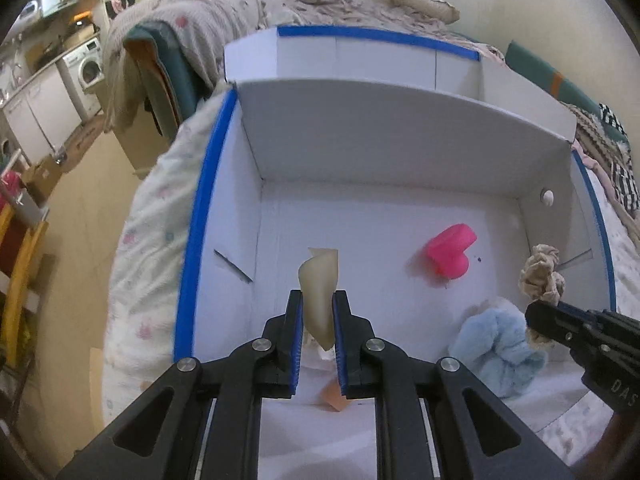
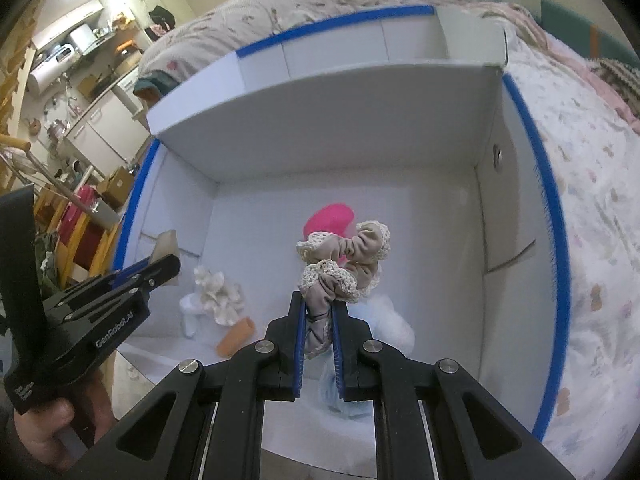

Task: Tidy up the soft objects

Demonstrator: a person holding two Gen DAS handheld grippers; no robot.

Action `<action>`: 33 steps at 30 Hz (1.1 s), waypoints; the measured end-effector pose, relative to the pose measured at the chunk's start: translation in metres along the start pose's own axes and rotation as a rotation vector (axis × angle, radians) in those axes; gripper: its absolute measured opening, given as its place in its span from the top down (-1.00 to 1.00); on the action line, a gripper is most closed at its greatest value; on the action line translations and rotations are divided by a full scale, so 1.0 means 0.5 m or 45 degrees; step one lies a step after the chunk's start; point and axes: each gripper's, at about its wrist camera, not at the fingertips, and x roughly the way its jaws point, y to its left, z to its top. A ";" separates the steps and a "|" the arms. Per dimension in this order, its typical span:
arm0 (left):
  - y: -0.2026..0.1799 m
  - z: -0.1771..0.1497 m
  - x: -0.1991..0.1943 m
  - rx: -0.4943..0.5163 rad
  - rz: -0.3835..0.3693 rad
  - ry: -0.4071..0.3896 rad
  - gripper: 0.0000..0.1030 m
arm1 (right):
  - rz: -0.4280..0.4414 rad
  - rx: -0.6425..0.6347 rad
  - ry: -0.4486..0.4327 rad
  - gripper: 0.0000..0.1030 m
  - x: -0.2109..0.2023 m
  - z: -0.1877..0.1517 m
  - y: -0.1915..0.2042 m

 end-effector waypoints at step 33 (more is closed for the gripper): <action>0.013 -0.033 -0.101 -0.031 -0.048 -0.109 -0.33 | 0.050 0.168 -0.164 -1.00 -0.082 -0.027 -0.009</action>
